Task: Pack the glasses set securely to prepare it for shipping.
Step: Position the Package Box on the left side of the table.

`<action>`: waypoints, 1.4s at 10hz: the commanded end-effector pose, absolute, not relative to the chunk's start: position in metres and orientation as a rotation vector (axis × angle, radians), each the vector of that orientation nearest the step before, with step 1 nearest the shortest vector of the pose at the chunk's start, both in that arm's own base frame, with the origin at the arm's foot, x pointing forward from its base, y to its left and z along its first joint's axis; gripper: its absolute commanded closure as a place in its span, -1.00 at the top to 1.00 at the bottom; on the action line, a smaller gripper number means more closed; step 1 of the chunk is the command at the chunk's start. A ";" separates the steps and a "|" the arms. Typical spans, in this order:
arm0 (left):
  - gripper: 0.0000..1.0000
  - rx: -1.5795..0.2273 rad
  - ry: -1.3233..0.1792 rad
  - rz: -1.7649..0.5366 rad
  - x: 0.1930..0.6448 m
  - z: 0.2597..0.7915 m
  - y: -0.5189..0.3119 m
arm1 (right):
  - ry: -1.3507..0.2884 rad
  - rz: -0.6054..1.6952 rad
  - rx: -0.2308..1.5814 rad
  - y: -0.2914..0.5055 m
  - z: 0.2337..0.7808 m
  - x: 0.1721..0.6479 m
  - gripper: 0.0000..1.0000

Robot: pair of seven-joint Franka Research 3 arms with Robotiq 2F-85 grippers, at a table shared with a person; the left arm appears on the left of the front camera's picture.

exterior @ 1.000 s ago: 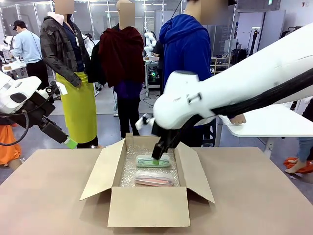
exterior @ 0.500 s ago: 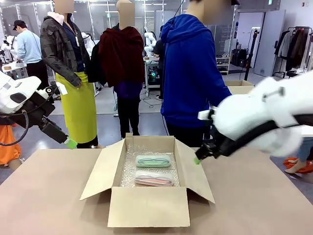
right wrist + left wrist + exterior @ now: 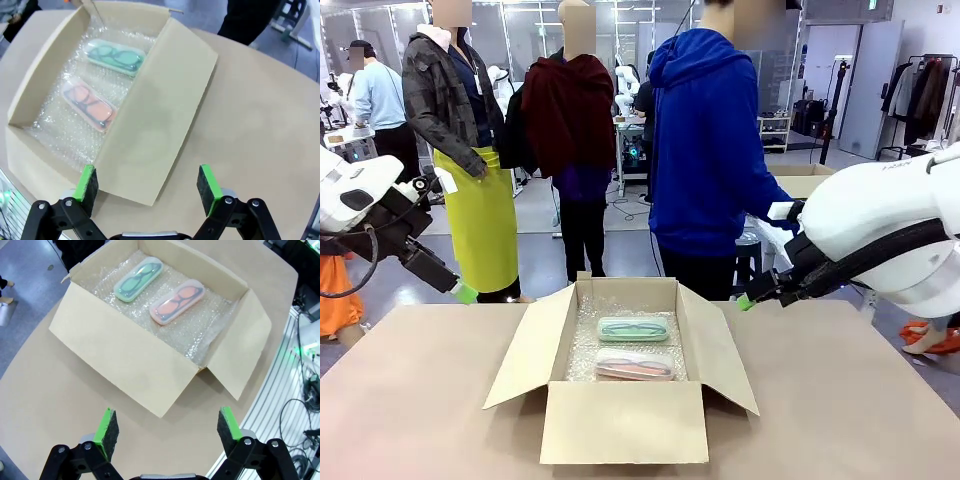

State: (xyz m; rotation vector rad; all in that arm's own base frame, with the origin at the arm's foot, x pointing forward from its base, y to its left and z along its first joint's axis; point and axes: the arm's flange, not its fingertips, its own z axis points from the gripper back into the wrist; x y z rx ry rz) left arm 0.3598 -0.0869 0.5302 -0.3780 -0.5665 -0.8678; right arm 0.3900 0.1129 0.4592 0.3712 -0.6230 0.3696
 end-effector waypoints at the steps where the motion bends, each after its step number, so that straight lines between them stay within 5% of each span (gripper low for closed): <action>1: 1.00 -0.392 -0.568 -0.888 0.360 0.531 -0.084 | -0.608 0.334 0.374 0.112 0.458 0.391 1.00; 5: 1.00 -0.378 -0.566 -0.868 0.360 0.530 -0.087 | -0.608 0.334 0.374 0.112 0.458 0.391 1.00; 7: 1.00 -0.519 -0.430 -0.539 0.417 0.533 -0.052 | -0.608 0.334 0.374 0.112 0.458 0.391 1.00; 11: 1.00 -0.839 -0.254 -0.198 0.466 0.445 0.001 | -0.608 0.334 0.374 0.112 0.458 0.391 1.00; 14: 1.00 -0.976 -0.279 -0.060 0.483 0.363 0.010 | -0.608 0.334 0.374 0.112 0.458 0.391 1.00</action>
